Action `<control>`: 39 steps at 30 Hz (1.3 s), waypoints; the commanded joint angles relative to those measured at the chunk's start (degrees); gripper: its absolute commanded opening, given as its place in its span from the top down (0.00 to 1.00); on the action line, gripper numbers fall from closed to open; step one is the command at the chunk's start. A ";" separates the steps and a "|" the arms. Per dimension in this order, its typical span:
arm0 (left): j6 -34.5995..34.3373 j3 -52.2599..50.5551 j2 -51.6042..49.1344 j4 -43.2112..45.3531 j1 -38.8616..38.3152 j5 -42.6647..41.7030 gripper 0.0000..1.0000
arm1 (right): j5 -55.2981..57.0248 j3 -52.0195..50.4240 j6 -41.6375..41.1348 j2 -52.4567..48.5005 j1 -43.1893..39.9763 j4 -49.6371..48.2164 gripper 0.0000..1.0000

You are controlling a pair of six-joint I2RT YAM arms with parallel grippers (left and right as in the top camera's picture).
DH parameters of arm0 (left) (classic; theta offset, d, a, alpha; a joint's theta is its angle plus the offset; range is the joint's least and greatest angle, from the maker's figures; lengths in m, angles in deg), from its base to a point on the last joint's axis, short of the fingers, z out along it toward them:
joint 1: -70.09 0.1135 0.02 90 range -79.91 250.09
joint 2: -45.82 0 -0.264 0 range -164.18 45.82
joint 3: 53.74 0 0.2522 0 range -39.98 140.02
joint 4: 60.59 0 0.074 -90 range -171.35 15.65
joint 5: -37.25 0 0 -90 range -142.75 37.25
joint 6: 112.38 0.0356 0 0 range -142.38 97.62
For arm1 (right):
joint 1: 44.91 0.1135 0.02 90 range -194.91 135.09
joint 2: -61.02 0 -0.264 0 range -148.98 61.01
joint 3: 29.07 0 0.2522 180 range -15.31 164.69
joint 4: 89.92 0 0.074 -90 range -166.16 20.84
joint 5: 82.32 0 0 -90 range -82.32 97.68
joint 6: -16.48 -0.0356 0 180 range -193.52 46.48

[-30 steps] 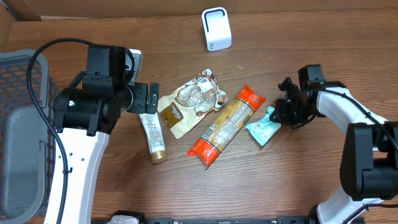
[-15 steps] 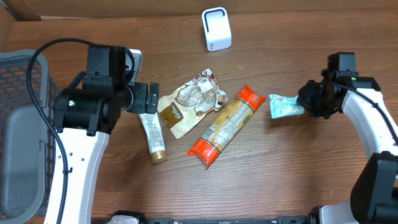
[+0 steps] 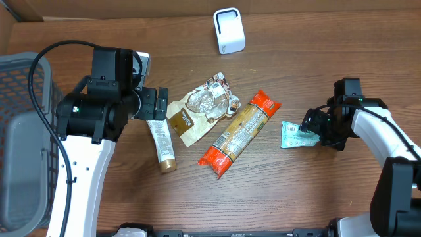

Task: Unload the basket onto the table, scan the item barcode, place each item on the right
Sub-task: 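Grasp the mint-green packet with the right gripper and lift it, then carry the mint-green packet up toward the white scanner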

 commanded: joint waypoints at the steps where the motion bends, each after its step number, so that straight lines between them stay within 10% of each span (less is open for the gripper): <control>1: 1.07 0.46 -0.42 0.07 0.07 0.70 0.00 | -1.05 1.64 13.18 0.76 -1.73 -1.40 0.11; 10: 1.07 0.46 -0.42 0.07 0.07 0.70 0.00 | -9.22 -0.35 27.10 0.63 -2.54 -3.74 0.20; 20: 1.07 0.46 -0.42 0.07 0.07 0.70 0.01 | -10.21 -4.81 24.24 -4.15 -2.54 -7.37 0.38; 33: 1.07 0.46 -0.42 0.07 0.07 0.70 0.00 | -23.56 -2.27 23.37 -5.46 -2.54 -4.63 0.96; 39: 1.07 0.46 -0.42 0.07 0.07 0.70 0.01 | -26.99 6.99 23.37 -4.70 -2.69 5.53 0.96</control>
